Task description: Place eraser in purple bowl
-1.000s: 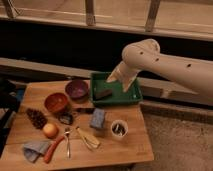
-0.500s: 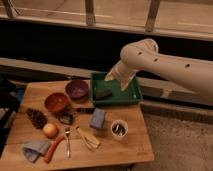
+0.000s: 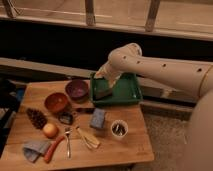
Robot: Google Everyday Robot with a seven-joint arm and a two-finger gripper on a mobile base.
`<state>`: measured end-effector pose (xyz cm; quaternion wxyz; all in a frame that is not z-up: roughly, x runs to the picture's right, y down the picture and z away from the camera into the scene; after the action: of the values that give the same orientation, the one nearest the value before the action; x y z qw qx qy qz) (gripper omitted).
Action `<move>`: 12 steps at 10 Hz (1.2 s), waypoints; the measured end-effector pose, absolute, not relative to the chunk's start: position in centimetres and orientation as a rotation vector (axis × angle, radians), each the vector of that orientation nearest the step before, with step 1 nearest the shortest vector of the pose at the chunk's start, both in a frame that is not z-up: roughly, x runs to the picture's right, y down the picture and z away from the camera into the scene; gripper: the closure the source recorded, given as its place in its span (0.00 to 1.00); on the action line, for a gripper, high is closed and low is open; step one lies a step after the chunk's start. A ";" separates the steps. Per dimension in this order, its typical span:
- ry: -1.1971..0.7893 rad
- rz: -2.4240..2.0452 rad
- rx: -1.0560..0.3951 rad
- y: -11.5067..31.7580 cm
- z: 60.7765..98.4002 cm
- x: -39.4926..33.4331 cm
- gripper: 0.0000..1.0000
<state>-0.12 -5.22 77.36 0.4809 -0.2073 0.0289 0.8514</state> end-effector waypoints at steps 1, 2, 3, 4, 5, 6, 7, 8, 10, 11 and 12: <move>0.076 2.065 -0.501 -4.8 79.2 -0.8 0.35; 0.090 2.056 -0.491 -4.5 80.8 -0.9 0.35; 0.103 2.045 -0.484 -4.2 82.3 -1.2 0.35; 0.122 2.034 -0.482 -4.3 83.5 -1.3 0.35; 0.136 2.032 -0.482 -4.2 84.1 -1.2 0.35; 0.138 2.033 -0.482 -4.2 84.1 -1.1 0.35; 0.139 2.035 -0.480 -4.2 84.2 -0.9 0.35; 0.138 2.033 -0.482 -4.2 84.1 -1.0 0.35; 0.132 2.049 -0.485 -4.2 84.4 -1.0 0.35; 0.138 2.089 -0.484 -3.9 85.5 -0.5 0.35; 0.141 2.107 -0.480 -3.6 86.3 -0.3 0.35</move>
<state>-0.31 -3.64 86.34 0.4690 -0.1956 0.0575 0.8593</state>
